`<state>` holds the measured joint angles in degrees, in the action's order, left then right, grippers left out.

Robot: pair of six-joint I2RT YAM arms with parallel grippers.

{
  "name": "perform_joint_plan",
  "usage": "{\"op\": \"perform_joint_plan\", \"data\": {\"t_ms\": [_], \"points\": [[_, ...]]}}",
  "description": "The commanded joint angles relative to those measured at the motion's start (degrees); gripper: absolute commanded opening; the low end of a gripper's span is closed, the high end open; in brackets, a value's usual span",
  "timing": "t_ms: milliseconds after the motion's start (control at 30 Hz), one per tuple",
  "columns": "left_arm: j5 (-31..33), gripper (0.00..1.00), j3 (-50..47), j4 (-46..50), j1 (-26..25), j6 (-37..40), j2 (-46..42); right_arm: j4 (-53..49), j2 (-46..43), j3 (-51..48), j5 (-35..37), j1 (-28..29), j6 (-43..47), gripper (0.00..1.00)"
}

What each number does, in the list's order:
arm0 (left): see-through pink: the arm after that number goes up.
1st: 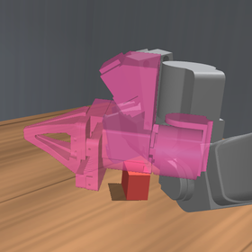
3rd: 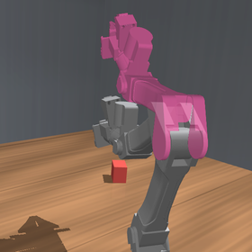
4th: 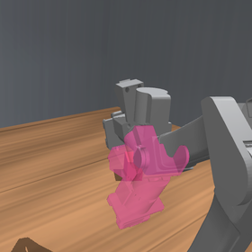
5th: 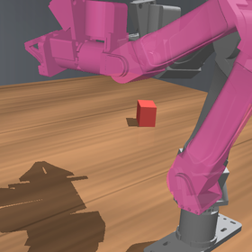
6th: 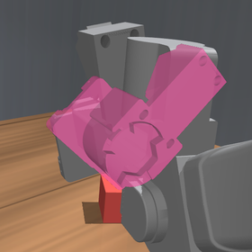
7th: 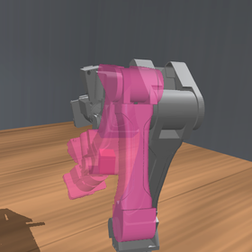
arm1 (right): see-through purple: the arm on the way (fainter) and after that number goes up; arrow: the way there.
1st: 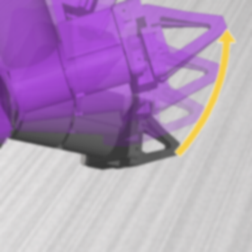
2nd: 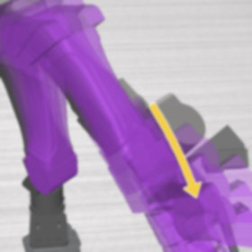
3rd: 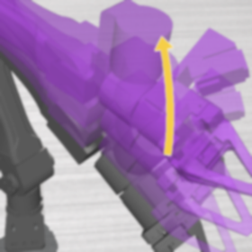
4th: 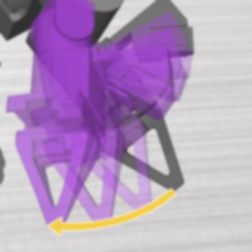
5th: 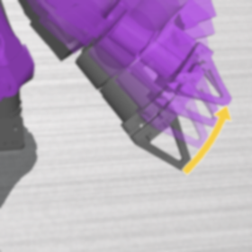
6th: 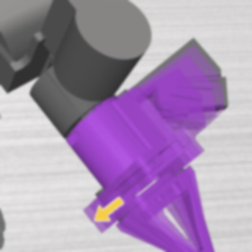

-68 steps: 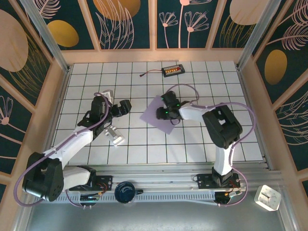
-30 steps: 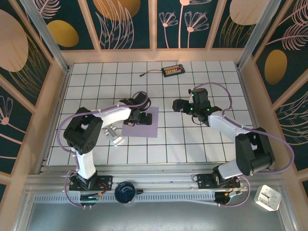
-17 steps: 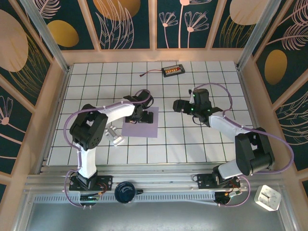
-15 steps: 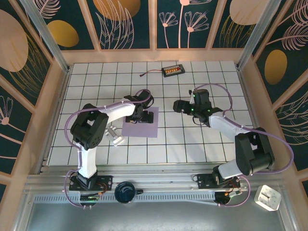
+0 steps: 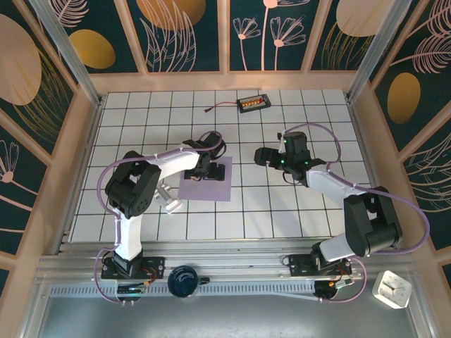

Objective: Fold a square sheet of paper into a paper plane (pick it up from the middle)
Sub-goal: First fold in half a square sheet of paper at the center of the table.

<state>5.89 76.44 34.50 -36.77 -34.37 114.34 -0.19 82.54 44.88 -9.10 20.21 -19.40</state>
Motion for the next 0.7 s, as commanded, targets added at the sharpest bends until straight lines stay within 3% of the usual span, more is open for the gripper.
{"op": "perform_joint_plan", "data": {"t_ms": [0, 400, 667], "points": [[-0.87, 0.97, -1.3, 1.29, -0.23, -0.3, 1.84, 0.74, -0.24, -0.5, -0.74, -0.51, 0.94, 0.96], [-1.49, 0.9, -2.02, 0.64, -0.32, -0.4, 1.19, 0.56, 0.24, -0.42, -0.74, -0.59, 0.77, 0.96], [-5.92, 0.7, -4.45, -4.52, -0.32, -2.14, -1.96, 0.11, 0.06, -0.23, -0.65, -0.54, 0.53, 0.96]]}}
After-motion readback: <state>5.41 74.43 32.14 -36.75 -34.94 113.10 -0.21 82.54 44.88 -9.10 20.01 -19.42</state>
